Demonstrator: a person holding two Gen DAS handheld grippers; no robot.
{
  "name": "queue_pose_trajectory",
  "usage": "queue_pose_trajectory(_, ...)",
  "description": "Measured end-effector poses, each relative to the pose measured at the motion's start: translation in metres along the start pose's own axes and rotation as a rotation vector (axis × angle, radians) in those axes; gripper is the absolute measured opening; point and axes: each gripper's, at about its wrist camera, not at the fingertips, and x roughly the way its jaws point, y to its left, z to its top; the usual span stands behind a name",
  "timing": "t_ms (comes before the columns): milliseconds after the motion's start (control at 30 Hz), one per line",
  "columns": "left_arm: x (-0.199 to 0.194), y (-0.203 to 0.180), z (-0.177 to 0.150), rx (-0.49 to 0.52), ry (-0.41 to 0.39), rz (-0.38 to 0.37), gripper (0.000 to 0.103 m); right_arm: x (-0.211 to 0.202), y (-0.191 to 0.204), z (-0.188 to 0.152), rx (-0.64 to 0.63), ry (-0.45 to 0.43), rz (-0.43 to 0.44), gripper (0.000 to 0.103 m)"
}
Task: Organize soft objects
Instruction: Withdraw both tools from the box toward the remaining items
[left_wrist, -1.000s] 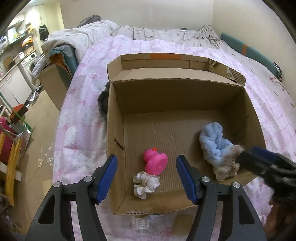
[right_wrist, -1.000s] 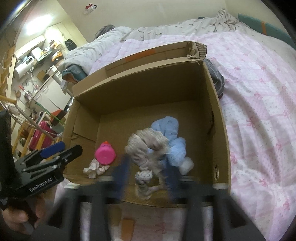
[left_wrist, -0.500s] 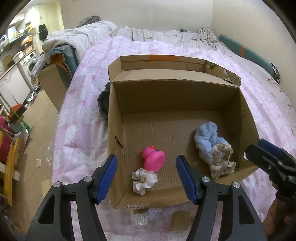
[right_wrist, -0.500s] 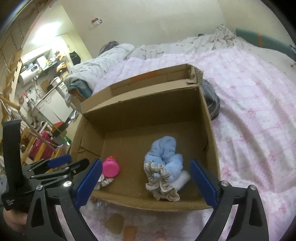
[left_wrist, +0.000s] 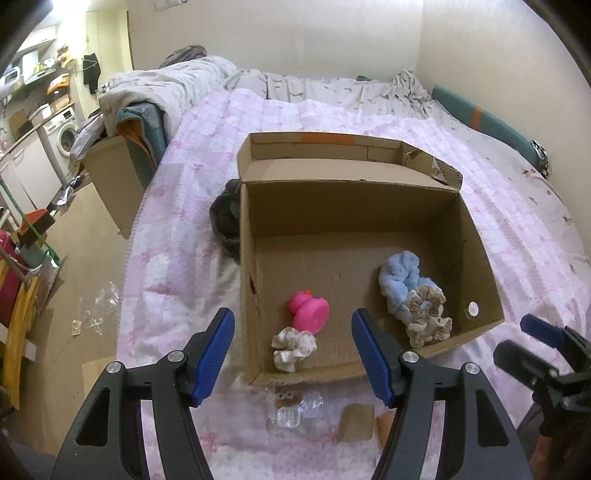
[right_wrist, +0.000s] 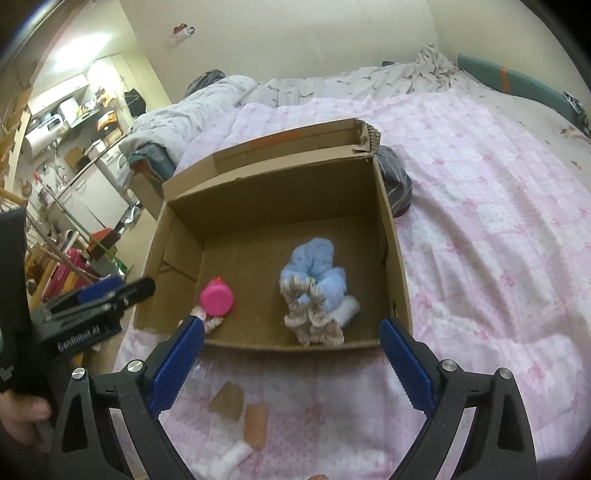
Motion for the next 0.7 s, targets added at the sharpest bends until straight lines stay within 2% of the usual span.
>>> queue_pose_trajectory(200,-0.014,0.018,-0.014,-0.049,0.028,0.001,0.063,-0.008,0.004,-0.018,0.007,0.037,0.006,0.102)
queue_pose_trajectory(300,-0.019,0.025,-0.023,-0.078,0.042,-0.003,0.063,-0.011,0.005,-0.031,0.026,0.065,0.035,0.102)
queue_pose_trajectory(500,-0.03,0.039,-0.039,-0.115,0.046,0.036,0.063,-0.016,0.005,-0.045,0.037,0.076,0.045,0.102)
queue_pose_trajectory(700,-0.023,0.051,-0.057,-0.198,0.117,0.04,0.063,-0.012,0.006,-0.048,0.042,0.098,0.056,0.102)
